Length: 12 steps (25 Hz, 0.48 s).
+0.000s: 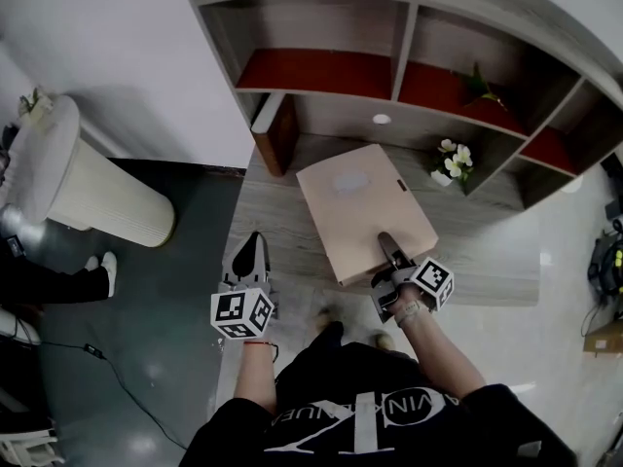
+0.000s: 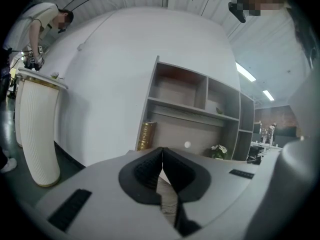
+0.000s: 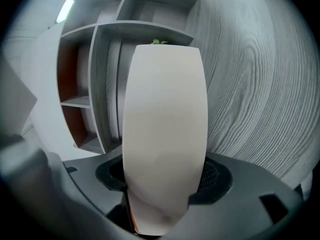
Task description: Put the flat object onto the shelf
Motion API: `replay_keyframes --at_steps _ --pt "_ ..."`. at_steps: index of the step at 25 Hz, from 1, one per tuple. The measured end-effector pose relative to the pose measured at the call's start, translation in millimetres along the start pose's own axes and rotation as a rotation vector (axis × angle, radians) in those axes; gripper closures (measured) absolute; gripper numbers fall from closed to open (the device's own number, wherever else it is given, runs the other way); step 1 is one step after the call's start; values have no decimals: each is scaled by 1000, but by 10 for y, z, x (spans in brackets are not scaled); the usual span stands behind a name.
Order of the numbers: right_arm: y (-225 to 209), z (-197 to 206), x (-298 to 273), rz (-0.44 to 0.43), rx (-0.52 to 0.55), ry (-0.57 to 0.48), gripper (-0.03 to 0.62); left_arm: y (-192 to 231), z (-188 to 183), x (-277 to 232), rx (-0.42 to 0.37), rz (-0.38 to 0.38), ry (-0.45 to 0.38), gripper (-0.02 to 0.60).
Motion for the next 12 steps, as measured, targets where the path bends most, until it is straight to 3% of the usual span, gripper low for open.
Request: replay_keyframes --at_steps 6,12 --pt "-93 26 -78 94 -6 48 266 93 6 23 15 -8 -1 575" --pt "-182 110 -168 206 15 152 199 116 55 79 31 -20 1 575"
Point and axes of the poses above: the fingertips, and each gripper's own axes: x backward along the fingers, y to its left, z out of its underside, the point moved 1 cm from there along x, backward along the fingers, and after that the axes turned 3 degrees about x, right-handed, at the moved point
